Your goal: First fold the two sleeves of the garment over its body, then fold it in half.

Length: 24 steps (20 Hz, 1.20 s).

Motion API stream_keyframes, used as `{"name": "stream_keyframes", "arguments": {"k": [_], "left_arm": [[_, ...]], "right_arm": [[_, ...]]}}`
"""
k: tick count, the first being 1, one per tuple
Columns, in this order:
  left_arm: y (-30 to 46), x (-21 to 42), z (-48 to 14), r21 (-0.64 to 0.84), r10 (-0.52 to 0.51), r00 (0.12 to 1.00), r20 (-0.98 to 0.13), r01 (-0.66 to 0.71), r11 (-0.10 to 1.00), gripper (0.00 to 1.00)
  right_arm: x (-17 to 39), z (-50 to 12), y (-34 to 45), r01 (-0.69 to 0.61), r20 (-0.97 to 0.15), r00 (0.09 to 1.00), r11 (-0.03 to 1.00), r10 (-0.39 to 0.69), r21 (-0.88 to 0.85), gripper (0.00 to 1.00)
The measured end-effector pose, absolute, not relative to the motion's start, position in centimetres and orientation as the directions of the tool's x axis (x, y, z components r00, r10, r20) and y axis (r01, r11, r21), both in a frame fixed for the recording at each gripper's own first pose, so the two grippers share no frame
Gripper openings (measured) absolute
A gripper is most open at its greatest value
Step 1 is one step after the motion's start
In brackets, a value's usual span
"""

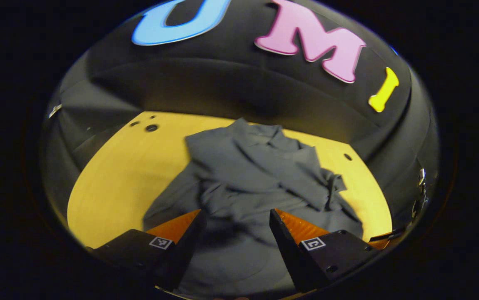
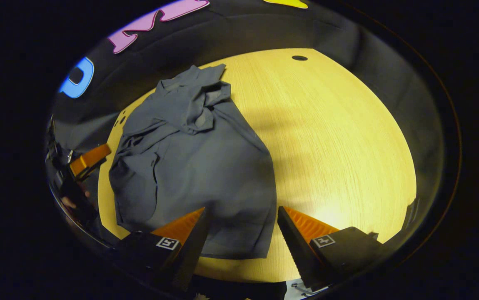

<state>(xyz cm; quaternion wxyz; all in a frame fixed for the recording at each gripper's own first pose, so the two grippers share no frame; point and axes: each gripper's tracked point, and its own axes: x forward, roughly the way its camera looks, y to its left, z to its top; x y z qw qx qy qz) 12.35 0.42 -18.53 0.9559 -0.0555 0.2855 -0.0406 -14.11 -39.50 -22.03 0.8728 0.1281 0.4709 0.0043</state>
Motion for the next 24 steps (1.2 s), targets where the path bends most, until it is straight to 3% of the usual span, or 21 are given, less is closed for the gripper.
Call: {"name": "stream_keyframes", "arguments": {"k": [4, 5, 6, 9, 17, 21, 24], "left_arm": [[7.3, 5.4, -22.9, -0.082, -0.008, 0.786, -0.619, -0.055, 0.995, 0.96], [8.4, 3.8, -24.1, -0.070, 0.006, 0.771, -0.637, -0.065, 0.995, 0.92], [9.0, 2.4, -25.0, -0.064, 0.009, 0.760, -0.650, -0.067, 0.996, 0.96], [9.0, -0.4, -27.1, -0.072, -0.010, 0.733, -0.680, -0.053, 0.996, 0.96], [7.7, -1.1, -29.4, -0.024, -0.073, 0.721, -0.689, 0.078, 0.997, 0.97], [7.2, -0.6, -29.8, -0.002, -0.047, 0.726, -0.687, 0.063, 0.998, 0.97], [6.2, -0.4, -30.2, 0.053, -0.028, 0.744, -0.667, 0.085, 0.995, 0.98]], "right_arm": [[-15.6, -23.8, -39.7, 0.140, -0.847, 0.525, 0.974, 0.081, 0.180, 0.99], [-16.1, -24.2, -39.6, 0.152, -0.856, 0.512, 0.974, 0.069, 0.169, 0.99], [-16.7, -24.6, -39.4, 0.166, -0.864, 0.499, 0.972, 0.065, 0.168, 0.99], [-17.9, -25.7, -37.7, 0.195, -0.878, 0.471, 0.962, 0.081, 0.193, 0.99], [-18.4, -26.4, -33.9, 0.157, -0.880, 0.474, 0.980, 0.035, 0.124, 0.99], [-18.6, -27.1, -33.7, 0.107, -0.869, 0.491, 0.994, -0.055, -0.002, 0.99], [-18.4, -27.0, -33.6, 0.151, -0.859, 0.507, 0.989, -0.072, 0.006, 0.98]]}}
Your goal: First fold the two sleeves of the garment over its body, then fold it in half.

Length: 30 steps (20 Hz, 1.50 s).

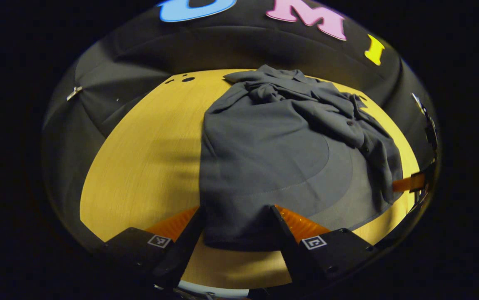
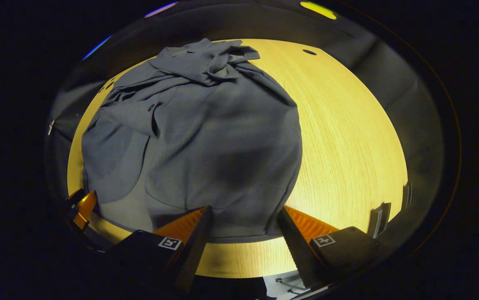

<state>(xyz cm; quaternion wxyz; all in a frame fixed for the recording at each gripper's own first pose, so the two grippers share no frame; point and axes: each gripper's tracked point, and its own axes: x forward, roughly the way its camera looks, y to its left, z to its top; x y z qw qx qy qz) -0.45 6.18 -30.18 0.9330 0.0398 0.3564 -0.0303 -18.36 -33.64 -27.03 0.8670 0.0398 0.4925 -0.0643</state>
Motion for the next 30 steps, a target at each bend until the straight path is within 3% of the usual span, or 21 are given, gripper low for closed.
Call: {"name": "stream_keyframes", "arguments": {"k": [2, 3, 4, 5, 6, 8, 9, 10, 11, 14, 18, 30], "left_arm": [[5.8, -0.5, -30.1, 0.057, -0.042, 0.750, -0.660, 0.106, 0.993, 0.94], [5.7, -0.6, -30.2, 0.060, -0.047, 0.751, -0.659, 0.115, 0.992, 0.93], [5.4, -0.6, -30.3, 0.058, -0.061, 0.744, -0.665, 0.134, 0.989, 0.86], [5.2, -0.6, -30.3, 0.067, -0.069, 0.740, -0.669, 0.153, 0.986, 0.84], [4.9, -0.6, -30.3, 0.071, -0.081, 0.735, -0.673, 0.173, 0.982, 0.76], [4.6, -0.4, -30.3, 0.070, -0.093, 0.728, -0.679, 0.191, 0.979, 0.68], [4.3, -0.4, -30.4, 0.071, -0.099, 0.725, -0.682, 0.200, 0.977, 0.62], [4.1, -0.5, -30.4, 0.074, -0.106, 0.726, -0.679, 0.212, 0.975, 0.55], [3.9, -0.7, -30.3, 0.076, -0.112, 0.728, -0.677, 0.220, 0.973, 0.51], [3.2, -0.7, -30.5, 0.070, -0.125, 0.730, -0.672, 0.231, 0.971, 0.27], [2.8, -0.5, -30.4, 0.065, -0.135, 0.739, -0.660, 0.236, 0.970, 0.08], [2.0, -0.4, -25.0, -0.067, -0.158, 0.781, -0.605, 0.147, 0.987, 0.06]], "right_arm": [[-18.3, -26.7, -33.4, 0.151, -0.854, 0.515, 0.989, -0.072, 0.007, 0.90], [-18.1, -27.1, -33.3, 0.142, -0.850, 0.522, 0.990, -0.069, 0.007, 0.70], [-18.1, -27.0, -33.0, 0.133, -0.846, 0.529, 0.991, -0.066, 0.007, 0.76], [-17.9, -27.0, -32.9, 0.118, -0.840, 0.539, 0.993, -0.059, 0.006, 0.52], [-17.8, -27.0, -32.6, 0.102, -0.831, 0.553, 0.995, -0.051, 0.008, 0.48], [-17.6, -26.9, -32.6, 0.063, -0.813, 0.581, 0.998, -0.040, -0.004, 0.28], [-17.8, -26.9, -32.5, 0.044, -0.805, 0.593, 0.999, -0.030, -0.005, 0.37], [-17.7, -26.7, -32.3, 0.042, -0.790, 0.612, 0.999, -0.019, 0.008, 0.37], [-17.6, -26.9, -32.2, 0.050, -0.783, 0.622, 0.999, -0.016, 0.019, 0.16], [-17.4, -26.8, -32.1, 0.019, -0.783, 0.622, 0.999, 0.018, 0.038, 0.08], [-17.4, -26.8, -32.1, 0.007, -0.778, 0.626, 0.997, 0.053, 0.074, 0.06], [-16.5, -21.9, -32.6, 0.061, -0.716, 0.686, 0.970, 0.132, 0.237, 0.05]]}}
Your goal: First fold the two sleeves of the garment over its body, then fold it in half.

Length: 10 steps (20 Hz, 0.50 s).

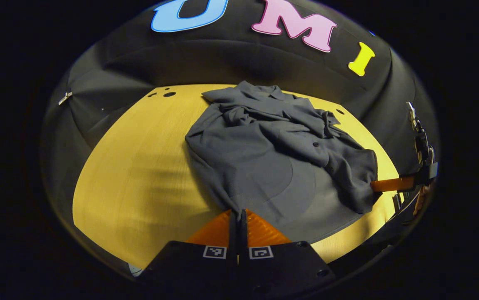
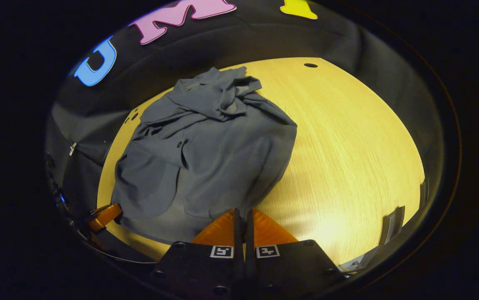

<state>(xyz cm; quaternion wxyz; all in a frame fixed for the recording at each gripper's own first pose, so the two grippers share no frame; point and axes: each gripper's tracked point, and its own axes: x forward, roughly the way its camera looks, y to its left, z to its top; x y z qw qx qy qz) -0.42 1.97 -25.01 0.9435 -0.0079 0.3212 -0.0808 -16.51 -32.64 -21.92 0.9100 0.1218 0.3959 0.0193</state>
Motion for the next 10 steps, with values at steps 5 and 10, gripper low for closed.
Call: {"name": "stream_keyframes", "arguments": {"k": [5, 10], "left_arm": [[1.4, 0.6, -21.2, -0.111, -0.151, 0.812, -0.563, 0.106, 0.988, 0.05], [0.9, 2.3, -18.1, -0.106, -0.142, 0.836, -0.530, 0.101, 0.989, 0.05]], "right_arm": [[-14.9, -18.4, -31.9, -0.014, -0.666, 0.728, 0.974, 0.165, 0.226, 0.05], [-12.1, -15.5, -31.6, -0.034, -0.612, 0.769, 0.967, 0.186, 0.251, 0.05]]}}
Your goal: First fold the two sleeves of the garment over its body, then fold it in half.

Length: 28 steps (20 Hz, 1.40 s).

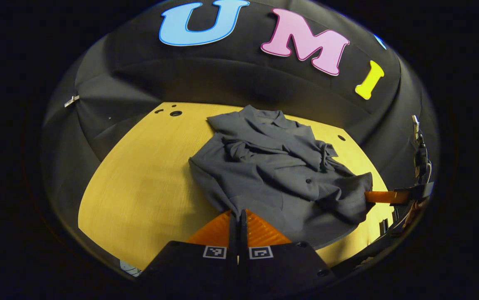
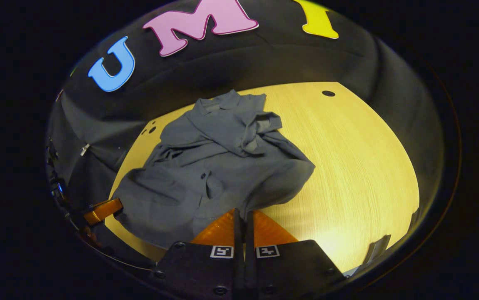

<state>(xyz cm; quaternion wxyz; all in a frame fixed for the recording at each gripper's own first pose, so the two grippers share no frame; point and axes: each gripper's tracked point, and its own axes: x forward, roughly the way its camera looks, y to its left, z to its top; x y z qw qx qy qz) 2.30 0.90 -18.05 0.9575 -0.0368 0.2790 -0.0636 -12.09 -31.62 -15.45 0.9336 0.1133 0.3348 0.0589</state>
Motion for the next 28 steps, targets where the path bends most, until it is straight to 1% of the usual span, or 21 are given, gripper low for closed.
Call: {"name": "stream_keyframes", "arguments": {"k": [5, 15, 19, 25, 28], "left_arm": [[0.6, 4.7, -15.2, -0.113, -0.160, 0.852, -0.498, 0.119, 0.986, 0.06], [1.1, 10.5, -10.8, -0.081, -0.151, 0.893, -0.424, 0.129, 0.988, 0.05], [0.6, 13.6, -8.9, -0.114, -0.145, 0.911, -0.387, 0.108, 0.988, 0.05], [0.4, 18.8, -7.0, -0.101, -0.136, 0.931, -0.338, 0.107, 0.989, 0.05], [0.0, 21.4, -6.6, -0.158, -0.145, 0.933, -0.330, 0.097, 0.983, 0.05]], "right_arm": [[-9.0, -13.0, -31.9, -0.023, -0.562, 0.808, 0.963, 0.177, 0.270, 0.05], [-2.1, -8.1, -32.1, -0.060, -0.456, 0.875, 0.970, 0.165, 0.235, 0.05], [0.8, -6.9, -32.0, -0.083, -0.426, 0.889, 0.974, 0.167, 0.209, 0.05], [5.9, -5.9, -32.3, -0.089, -0.387, 0.907, 0.973, 0.167, 0.211, 0.05], [8.6, -5.4, -32.4, -0.088, -0.369, 0.914, 0.971, 0.167, 0.222, 0.05]]}}
